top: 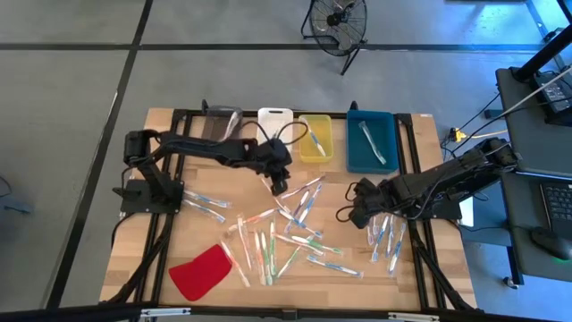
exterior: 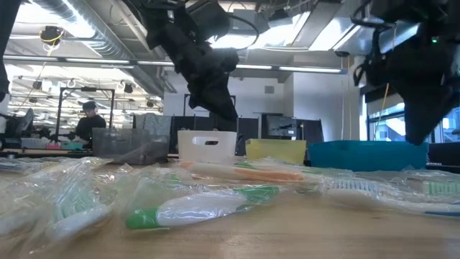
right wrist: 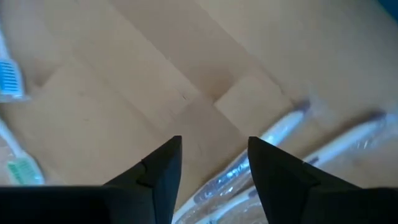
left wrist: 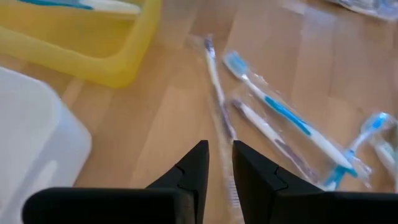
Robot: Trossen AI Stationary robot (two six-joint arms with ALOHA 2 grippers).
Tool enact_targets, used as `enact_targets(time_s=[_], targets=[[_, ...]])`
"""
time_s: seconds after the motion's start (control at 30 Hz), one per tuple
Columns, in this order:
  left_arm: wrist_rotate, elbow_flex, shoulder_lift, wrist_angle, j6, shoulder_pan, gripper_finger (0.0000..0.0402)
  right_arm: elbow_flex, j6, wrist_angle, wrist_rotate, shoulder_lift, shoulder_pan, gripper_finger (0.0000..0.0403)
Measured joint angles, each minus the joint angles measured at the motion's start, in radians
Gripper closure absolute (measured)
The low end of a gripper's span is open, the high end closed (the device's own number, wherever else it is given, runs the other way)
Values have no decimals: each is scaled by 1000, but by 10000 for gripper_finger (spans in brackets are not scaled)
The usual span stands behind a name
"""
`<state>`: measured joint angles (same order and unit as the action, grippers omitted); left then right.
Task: Pick & Place Toothbrushes
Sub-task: Put the violet toothbrush into the white bin
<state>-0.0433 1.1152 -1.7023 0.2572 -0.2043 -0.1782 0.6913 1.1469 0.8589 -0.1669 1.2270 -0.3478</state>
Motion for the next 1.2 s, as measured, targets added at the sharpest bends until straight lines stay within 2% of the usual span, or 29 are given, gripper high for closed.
enact_targets(time_s=[0.5, 0.93, 1.2], targets=[[27, 0, 0, 9, -36, 149, 341, -131, 257, -19, 36, 0, -8, 249], [29, 0, 0, 9, -63, 167, 341, -234, 292, -179, 17, -3, -8, 240], [29, 0, 0, 9, -62, 165, 341, -237, 330, -171, -1, -2, -8, 287]])
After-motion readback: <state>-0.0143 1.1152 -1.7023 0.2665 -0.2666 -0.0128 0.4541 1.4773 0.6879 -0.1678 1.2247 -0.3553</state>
